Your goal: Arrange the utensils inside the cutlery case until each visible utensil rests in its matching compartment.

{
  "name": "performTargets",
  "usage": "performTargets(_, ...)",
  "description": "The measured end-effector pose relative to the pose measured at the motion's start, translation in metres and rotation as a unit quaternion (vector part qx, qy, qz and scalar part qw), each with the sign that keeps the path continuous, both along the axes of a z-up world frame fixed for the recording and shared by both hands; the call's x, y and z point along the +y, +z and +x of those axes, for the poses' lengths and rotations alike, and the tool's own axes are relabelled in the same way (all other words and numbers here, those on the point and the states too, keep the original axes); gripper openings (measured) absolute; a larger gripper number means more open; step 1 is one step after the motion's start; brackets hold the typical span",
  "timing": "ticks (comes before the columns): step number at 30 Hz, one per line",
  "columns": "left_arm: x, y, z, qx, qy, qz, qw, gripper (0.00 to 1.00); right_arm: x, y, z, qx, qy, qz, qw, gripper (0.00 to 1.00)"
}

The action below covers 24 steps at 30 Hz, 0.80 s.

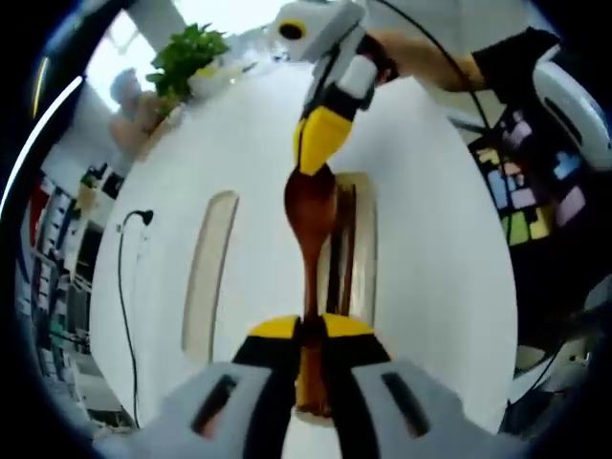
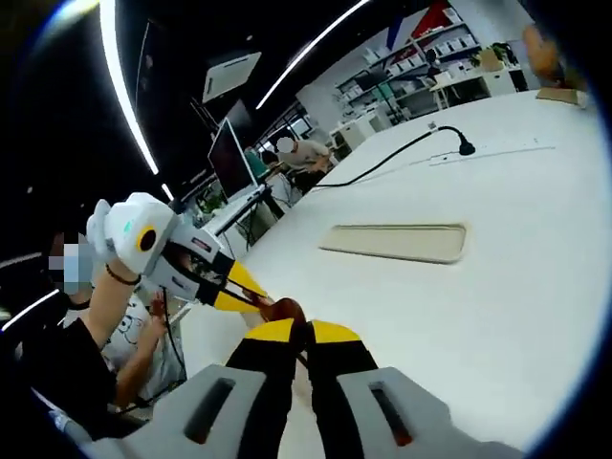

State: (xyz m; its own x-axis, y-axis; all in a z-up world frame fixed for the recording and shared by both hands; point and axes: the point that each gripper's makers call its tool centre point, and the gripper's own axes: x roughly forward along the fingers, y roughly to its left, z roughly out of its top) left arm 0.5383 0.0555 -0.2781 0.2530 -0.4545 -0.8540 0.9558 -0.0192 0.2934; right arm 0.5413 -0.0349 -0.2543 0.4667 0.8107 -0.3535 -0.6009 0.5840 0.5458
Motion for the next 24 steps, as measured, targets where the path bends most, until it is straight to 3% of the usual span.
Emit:
performTargets(13,0.005,-0.024,-0.003,0.022,-0.006,0.007,0.9997,0.07,0.009,-0.019,-0.012,-0.030,0.017,-0.029,0.9990,0.03)
performTargets(24,-0.001,-0.028,-0.002,0.023,-0.005,0.004,0.9997,0.08,0.005,-0.028,-0.021,-0.058,0.038,-0.058,0.9959,0.04)
